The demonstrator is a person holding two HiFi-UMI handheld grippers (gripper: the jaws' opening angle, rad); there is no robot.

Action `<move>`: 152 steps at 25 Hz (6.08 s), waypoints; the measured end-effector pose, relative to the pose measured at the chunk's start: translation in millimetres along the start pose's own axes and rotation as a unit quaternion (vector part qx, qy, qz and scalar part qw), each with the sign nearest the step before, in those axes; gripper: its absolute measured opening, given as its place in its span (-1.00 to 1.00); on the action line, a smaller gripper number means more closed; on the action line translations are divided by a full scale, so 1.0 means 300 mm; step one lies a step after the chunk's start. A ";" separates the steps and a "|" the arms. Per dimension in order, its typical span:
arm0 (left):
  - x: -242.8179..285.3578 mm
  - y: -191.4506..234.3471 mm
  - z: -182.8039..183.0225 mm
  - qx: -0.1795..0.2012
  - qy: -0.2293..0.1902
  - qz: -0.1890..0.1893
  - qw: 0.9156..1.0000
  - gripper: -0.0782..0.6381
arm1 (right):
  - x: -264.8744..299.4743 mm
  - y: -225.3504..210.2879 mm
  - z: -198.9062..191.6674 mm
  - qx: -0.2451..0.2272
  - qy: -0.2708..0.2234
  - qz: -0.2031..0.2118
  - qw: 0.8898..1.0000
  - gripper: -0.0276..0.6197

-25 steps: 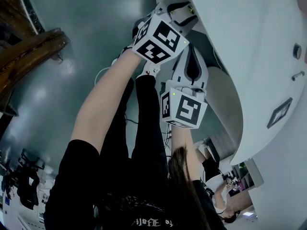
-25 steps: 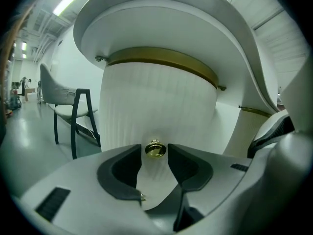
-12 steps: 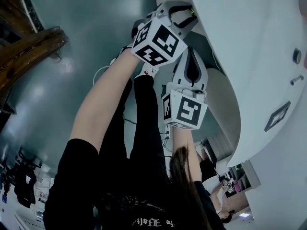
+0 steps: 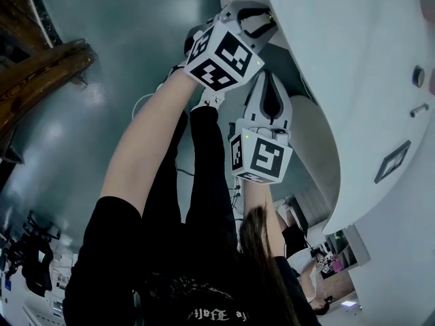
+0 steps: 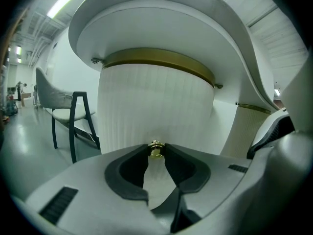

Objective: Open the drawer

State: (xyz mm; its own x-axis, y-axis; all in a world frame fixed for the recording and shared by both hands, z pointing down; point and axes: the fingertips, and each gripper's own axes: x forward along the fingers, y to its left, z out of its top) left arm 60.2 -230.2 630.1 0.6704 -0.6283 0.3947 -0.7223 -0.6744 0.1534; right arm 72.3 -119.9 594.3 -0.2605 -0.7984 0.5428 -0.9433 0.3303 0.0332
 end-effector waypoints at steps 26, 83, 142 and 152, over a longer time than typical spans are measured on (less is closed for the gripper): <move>-0.003 -0.013 0.011 0.004 0.020 0.017 1.000 -0.47 | -0.053 -0.002 0.058 -0.002 -0.001 0.003 1.000 -0.84; -0.323 -0.041 -0.119 -0.004 0.043 0.008 0.999 -0.47 | -0.167 0.109 0.029 0.020 -0.001 0.027 0.999 -0.84; -0.549 -0.083 -0.207 -0.005 0.199 0.000 0.980 -0.46 | -0.392 0.274 0.144 0.008 0.053 0.100 0.994 -0.84; -0.604 -0.092 -0.237 -0.016 0.212 0.017 0.977 -0.46 | -0.434 0.301 0.136 0.002 0.055 0.123 0.991 -0.84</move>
State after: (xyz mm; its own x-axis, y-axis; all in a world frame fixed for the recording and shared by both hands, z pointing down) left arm -53.5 -70.2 618.9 0.5206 -0.4280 0.7388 -0.7518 -0.6400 0.1590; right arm 12.6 -6.7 492.4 -0.4579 -0.6342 0.6230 -0.8552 0.5056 -0.1140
